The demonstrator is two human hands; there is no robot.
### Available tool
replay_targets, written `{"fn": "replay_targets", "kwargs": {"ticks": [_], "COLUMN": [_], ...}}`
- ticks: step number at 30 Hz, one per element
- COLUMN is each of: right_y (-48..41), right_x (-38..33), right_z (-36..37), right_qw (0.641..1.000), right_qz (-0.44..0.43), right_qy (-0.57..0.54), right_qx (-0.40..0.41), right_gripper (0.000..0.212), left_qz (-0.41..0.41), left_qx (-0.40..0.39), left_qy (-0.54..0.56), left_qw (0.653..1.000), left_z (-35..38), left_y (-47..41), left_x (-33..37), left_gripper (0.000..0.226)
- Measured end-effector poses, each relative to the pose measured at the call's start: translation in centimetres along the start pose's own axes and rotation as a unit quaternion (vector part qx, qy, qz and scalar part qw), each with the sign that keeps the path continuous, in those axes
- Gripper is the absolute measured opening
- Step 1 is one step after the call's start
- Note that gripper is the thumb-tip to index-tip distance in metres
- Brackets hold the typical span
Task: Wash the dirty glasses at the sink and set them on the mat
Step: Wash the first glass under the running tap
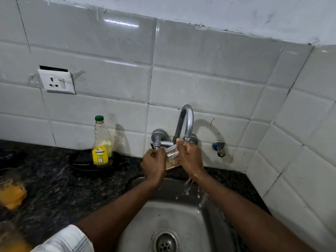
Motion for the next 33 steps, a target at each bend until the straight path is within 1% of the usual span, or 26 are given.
{"fn": "replay_targets", "kwargs": {"ticks": [1, 2, 3, 4, 5, 6, 7, 8, 9, 10, 11, 12, 13, 14, 15, 16, 17, 19, 20, 21, 24, 26, 28, 29, 32, 33], "right_y": [0.0, 0.1, 0.3, 0.3, 0.3, 0.2, 0.0, -0.1, -0.2, -0.2, 0.0, 0.1, 0.3, 0.2, 0.1, 0.2, 0.2, 0.1, 0.4, 0.7, 1.3, 1.1, 1.0, 1.2, 1.5, 1.5], "right_x": [-0.2, -0.4, -0.5, -0.2, 0.1, 0.3, 0.5, 0.5, 0.5, 0.3, 0.0, -0.4, -0.4, -0.2, 0.0, 0.2, 0.4, 0.8, 0.9, 0.8, 1.1, 2.2, 3.0, 3.0, 1.8, 1.7], "right_z": [-0.1, -0.1, -0.2, -0.3, -0.5, -0.5, -0.4, -0.3, -0.1, 0.0, -0.1, -0.1, 0.1, 0.0, -0.3, -0.4, -0.4, -0.2, 0.0, -0.1, -1.0, -2.4, -2.9, -2.7, -1.6, -1.3], "right_qw": [0.999, 0.995, 0.988, 0.983, 0.983, 0.987, 0.993, 0.998, 0.999, 0.999, 0.998, 0.992, 0.978, 0.966, 0.960, 0.962, 0.972, 0.998, 0.999, 0.998, 0.982, 0.941, 0.882, 0.873, 0.892, 0.882], "right_qz": [-0.035, -0.086, -0.132, -0.154, -0.157, -0.139, -0.098, -0.045, -0.001, -0.002, -0.050, -0.120, -0.182, -0.217, -0.232, -0.228, -0.195, -0.051, -0.001, -0.003, -0.127, -0.147, -0.142, -0.124, -0.057, -0.050], "right_qy": [0.008, 0.039, 0.070, 0.092, 0.095, 0.083, 0.060, 0.020, -0.022, -0.038, -0.011, 0.040, 0.099, 0.143, 0.157, 0.153, 0.130, 0.009, -0.044, -0.059, 0.097, 0.223, 0.373, 0.406, 0.429, 0.457], "right_qx": [-0.012, -0.021, -0.028, -0.025, -0.011, 0.008, 0.029, 0.040, 0.032, 0.023, 0.019, 0.012, 0.002, -0.005, -0.004, 0.006, 0.018, 0.028, 0.021, 0.005, -0.102, -0.206, -0.251, -0.241, -0.135, -0.105], "right_gripper": [0.037, 0.038, 0.042, 0.045, 0.046, 0.042, 0.036, 0.033, 0.031, 0.031, 0.033, 0.040, 0.048, 0.053, 0.053, 0.050, 0.047, 0.038, 0.034, 0.031, 0.022, 0.017, 0.046, 0.063, 0.096, 0.105], "left_qz": [0.001, -0.056, -0.162, -0.265, -0.307, -0.293, -0.227, -0.117, -0.012, 0.033, -0.012, -0.124, -0.248, -0.316, -0.336, -0.338, -0.304, -0.120, -0.034, -0.004, -0.132, -0.130, -0.068, -0.049, -0.042, -0.040], "left_qx": [-0.007, -0.046, -0.118, -0.201, -0.249, -0.242, -0.188, -0.098, -0.024, 0.006, -0.014, -0.081, -0.179, -0.251, -0.279, -0.266, -0.222, -0.072, -0.029, -0.016, -0.002, -0.014, -0.027, -0.032, -0.037, -0.055], "left_qy": [0.001, 0.017, 0.023, 0.023, 0.018, 0.017, 0.013, 0.006, 0.002, 0.010, 0.035, 0.060, 0.067, 0.058, 0.049, 0.047, 0.070, 0.077, 0.055, 0.029, -0.043, -0.125, -0.181, -0.201, -0.222, -0.232], "left_qw": [1.000, 0.997, 0.979, 0.943, 0.918, 0.925, 0.955, 0.988, 1.000, 0.999, 0.999, 0.987, 0.950, 0.913, 0.898, 0.902, 0.924, 0.987, 0.997, 0.999, 0.990, 0.984, 0.981, 0.978, 0.974, 0.970], "left_z": [0.0, 0.1, 0.3, 0.2, 0.2, 0.4, 0.4, 0.3, 0.0, -0.1, 0.1, 0.5, 0.7, 0.6, 0.6, 0.5, 0.7, 0.6, 0.4, 0.2, 0.1, -0.3, -0.2, -0.1, 0.3, 0.7], "left_y": [-0.3, -1.0, -1.6, -1.5, -1.2, -1.0, -0.8, -0.6, -0.3, -0.3, -0.8, -0.9, -0.9, -0.9, -1.0, -0.9, -0.8, -0.4, -0.1, 0.0, -1.9, -3.3, -3.6, -3.8, -3.5, -3.4], "left_x": [-0.1, -0.2, -0.5, -0.3, -0.2, -0.2, 0.0, 0.6, 1.0, 1.1, 0.7, 0.6, 0.1, -0.2, -0.7, -0.8, -0.9, -1.0, -0.6, -0.2, -0.7, -0.8, -0.2, -0.3, -0.2, -0.1], "left_gripper": [0.030, 0.036, 0.044, 0.053, 0.057, 0.055, 0.048, 0.039, 0.031, 0.027, 0.030, 0.039, 0.048, 0.050, 0.051, 0.050, 0.046, 0.029, 0.026, 0.027, 0.034, 0.046, 0.054, 0.058, 0.061, 0.061]}}
Point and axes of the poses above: each hand's wrist, its own y-axis away from the middle knuckle, its own z-axis out of the palm, x = y × z, the point moved 3 cm from there along -y, towards the middle knuckle, and after that the axes turned 10 degrees about y, right-handed, at the moved point
